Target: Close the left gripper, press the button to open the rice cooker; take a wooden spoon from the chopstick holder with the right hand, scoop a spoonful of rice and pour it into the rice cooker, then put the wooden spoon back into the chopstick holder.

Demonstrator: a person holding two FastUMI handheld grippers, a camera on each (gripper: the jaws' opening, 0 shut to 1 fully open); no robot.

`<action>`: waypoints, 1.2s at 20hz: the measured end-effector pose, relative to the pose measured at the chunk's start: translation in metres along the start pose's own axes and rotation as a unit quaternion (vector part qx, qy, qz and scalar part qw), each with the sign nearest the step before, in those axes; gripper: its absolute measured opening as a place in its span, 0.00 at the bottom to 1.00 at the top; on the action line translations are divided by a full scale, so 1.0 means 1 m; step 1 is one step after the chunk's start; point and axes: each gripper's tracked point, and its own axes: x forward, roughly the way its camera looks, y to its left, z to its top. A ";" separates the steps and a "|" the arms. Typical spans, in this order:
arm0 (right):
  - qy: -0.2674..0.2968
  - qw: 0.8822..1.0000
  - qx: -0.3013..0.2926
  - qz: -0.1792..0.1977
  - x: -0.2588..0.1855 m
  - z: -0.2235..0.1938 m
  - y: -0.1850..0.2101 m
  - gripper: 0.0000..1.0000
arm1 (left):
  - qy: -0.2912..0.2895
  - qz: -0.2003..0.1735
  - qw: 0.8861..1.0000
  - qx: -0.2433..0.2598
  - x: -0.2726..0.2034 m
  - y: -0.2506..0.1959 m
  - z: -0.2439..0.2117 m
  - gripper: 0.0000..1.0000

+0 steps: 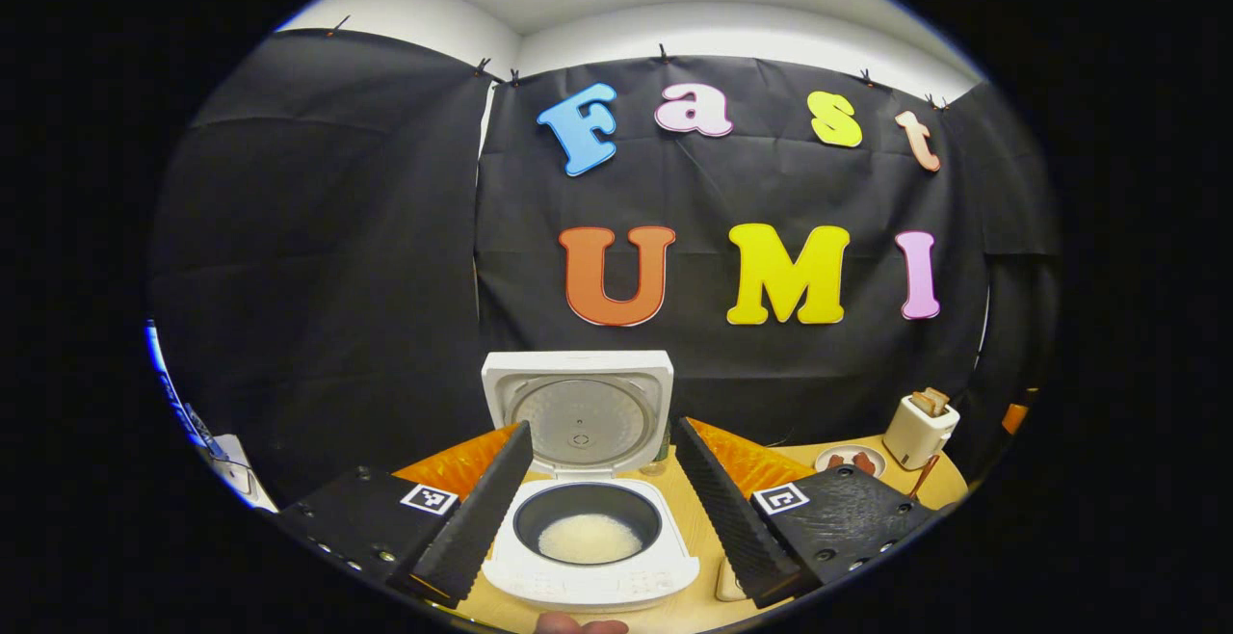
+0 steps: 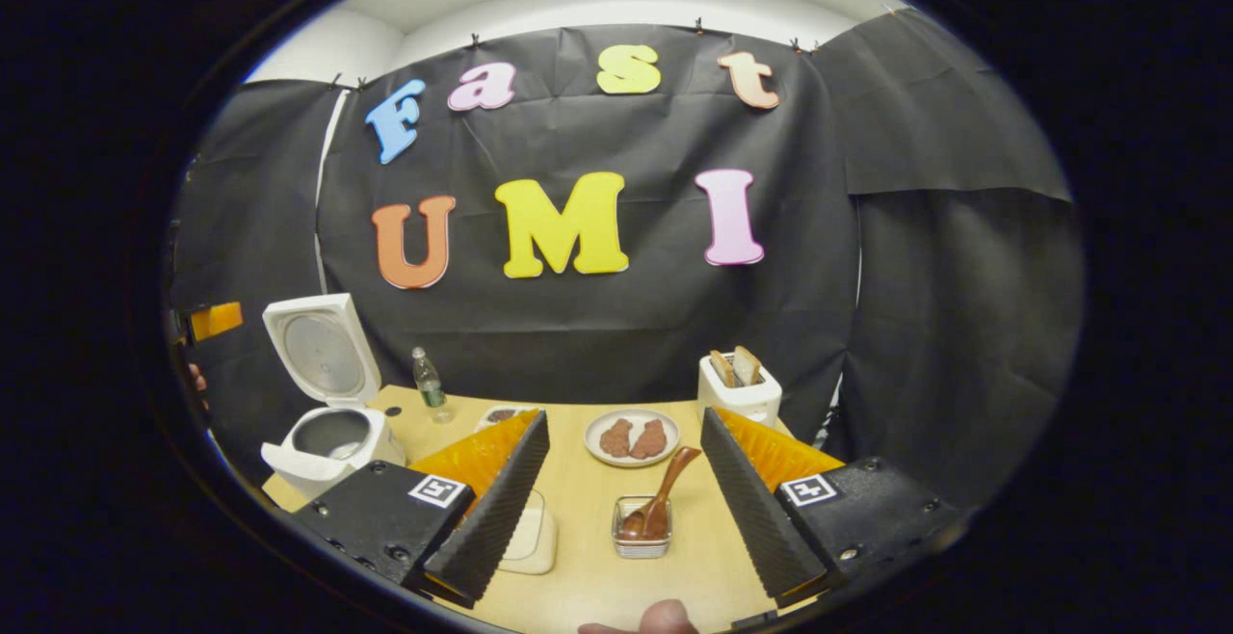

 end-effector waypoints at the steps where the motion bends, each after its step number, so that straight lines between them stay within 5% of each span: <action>1: 0.011 1.000 0.004 0.005 0.005 -0.009 -0.005 1.00 | 0.003 -0.002 1.000 0.001 -0.002 -0.004 0.000 0.96; 9: 0.110 0.992 0.052 0.024 0.083 -0.085 -0.048 1.00 | 0.007 0.000 1.000 -0.001 -0.001 -0.035 0.001 0.96; 13: 0.175 0.980 0.090 0.038 0.136 -0.139 -0.057 1.00 | 0.021 0.010 1.000 -0.005 0.006 -0.051 -0.008 0.96; 14: 0.191 0.976 0.100 0.041 0.150 -0.153 -0.058 0.92 | 0.025 0.012 1.000 -0.008 0.004 -0.057 -0.012 0.96; 15: 0.208 0.971 0.107 0.044 0.163 -0.165 -0.060 0.99 | 0.029 0.011 0.999 -0.009 0.005 -0.064 -0.015 0.96; 18: 0.243 0.960 0.130 0.048 0.193 -0.195 -0.062 0.80 | 0.043 0.004 0.999 0.004 0.012 -0.079 -0.027 0.96; 19: 0.252 0.957 0.134 0.053 0.200 -0.203 -0.060 0.84 | 0.050 0.003 0.999 0.007 0.015 -0.083 -0.031 0.96; 20: 0.256 0.955 0.136 0.059 0.207 -0.207 -0.057 0.72 | 0.057 0.002 0.998 0.010 0.018 -0.086 -0.034 0.96; 21: 0.260 0.953 0.138 0.065 0.212 -0.210 -0.055 0.78 | 0.060 0.001 0.998 0.010 0.021 -0.088 -0.036 0.96; 22: 0.264 0.951 0.141 0.071 0.216 -0.212 -0.051 0.60 | 0.063 -0.001 0.998 0.009 0.023 -0.090 -0.036 0.96; 23: 0.269 0.948 0.150 0.076 0.216 -0.214 -0.048 0.64 | 0.064 -0.003 0.998 0.009 0.024 -0.090 -0.037 0.96; 24: 0.272 0.946 0.159 0.077 0.218 -0.214 -0.045 0.45 | 0.066 -0.001 0.998 0.010 0.027 -0.089 -0.038 0.96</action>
